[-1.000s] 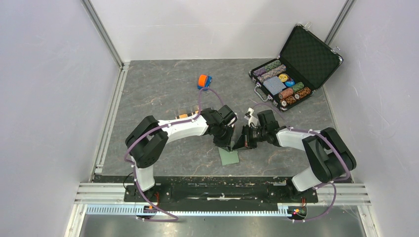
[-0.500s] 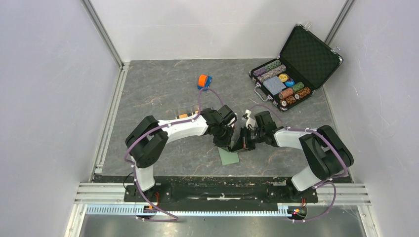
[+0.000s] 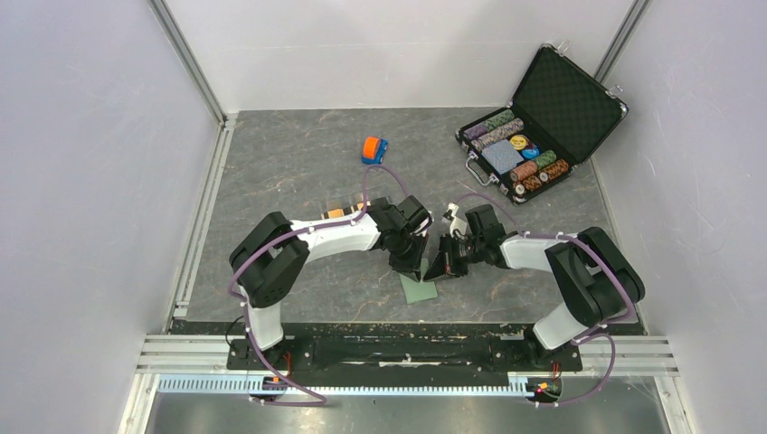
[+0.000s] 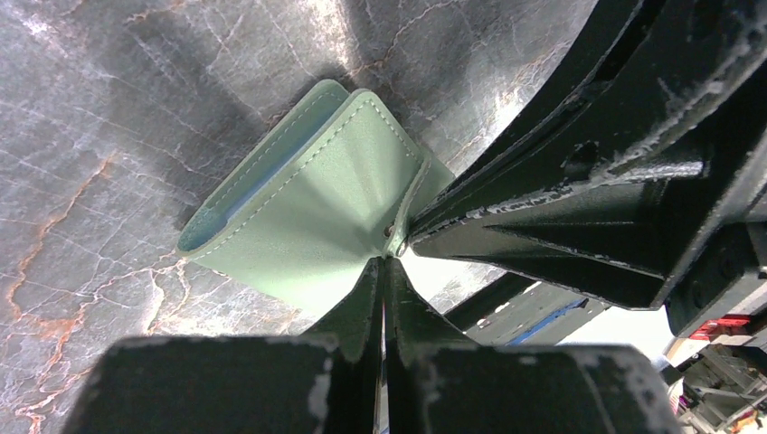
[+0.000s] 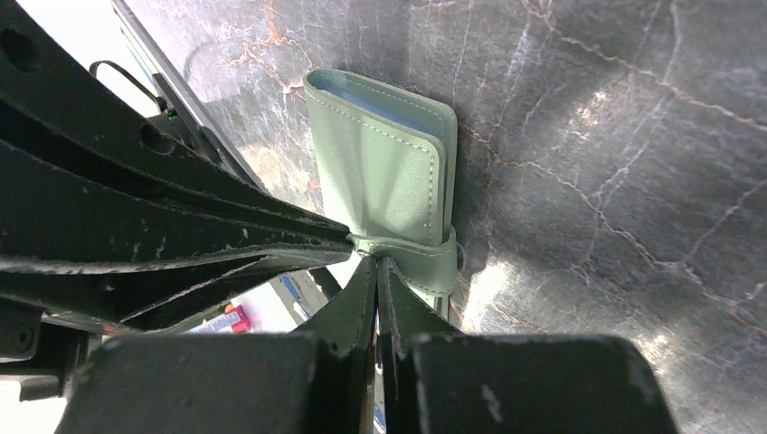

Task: Put the credit cards into the card holder
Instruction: Close the card holder at the center of the board.

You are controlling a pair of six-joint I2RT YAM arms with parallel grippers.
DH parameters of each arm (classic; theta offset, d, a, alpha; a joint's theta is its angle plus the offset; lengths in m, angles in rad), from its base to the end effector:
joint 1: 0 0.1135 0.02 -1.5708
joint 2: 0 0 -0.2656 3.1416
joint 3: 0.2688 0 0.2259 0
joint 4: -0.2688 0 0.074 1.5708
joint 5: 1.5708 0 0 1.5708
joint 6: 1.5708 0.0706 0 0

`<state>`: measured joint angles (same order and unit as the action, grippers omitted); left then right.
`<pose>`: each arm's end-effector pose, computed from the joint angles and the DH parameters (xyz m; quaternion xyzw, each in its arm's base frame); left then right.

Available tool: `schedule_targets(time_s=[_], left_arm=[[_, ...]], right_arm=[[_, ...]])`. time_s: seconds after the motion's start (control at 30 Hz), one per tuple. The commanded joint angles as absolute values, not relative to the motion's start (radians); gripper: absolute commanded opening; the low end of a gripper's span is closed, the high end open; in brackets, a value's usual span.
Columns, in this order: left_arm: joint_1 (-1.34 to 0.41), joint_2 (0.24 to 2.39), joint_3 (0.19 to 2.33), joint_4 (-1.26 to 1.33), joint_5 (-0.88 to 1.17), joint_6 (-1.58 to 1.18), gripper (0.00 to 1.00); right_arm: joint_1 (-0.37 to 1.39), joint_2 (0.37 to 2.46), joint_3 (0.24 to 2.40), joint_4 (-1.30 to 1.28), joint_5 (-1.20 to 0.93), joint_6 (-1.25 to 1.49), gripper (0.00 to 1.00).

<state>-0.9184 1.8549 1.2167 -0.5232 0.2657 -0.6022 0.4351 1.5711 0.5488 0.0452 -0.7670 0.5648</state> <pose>0.2048 -0.2987 0.1565 0.1794 0.9541 -0.2328 0.0566 0.2103 0.1518 0.1211 -0.0517 0.8920 0.4440 0.0665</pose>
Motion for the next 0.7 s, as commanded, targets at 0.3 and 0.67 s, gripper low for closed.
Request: schedule_targets(time_s=[0.3,0.67], left_arm=[[-0.922,1.893,1.221,-0.515,0.248,-0.603,0.02],[-0.916,1.937,1.256,-0.514,0.256,-0.597,0.02]], right_arm=[[0.458,1.647,0.561,0.035,-0.693,0.504,0.0],[0.491,1.708,0.653,-0.153,-0.5,0.423,0.0]])
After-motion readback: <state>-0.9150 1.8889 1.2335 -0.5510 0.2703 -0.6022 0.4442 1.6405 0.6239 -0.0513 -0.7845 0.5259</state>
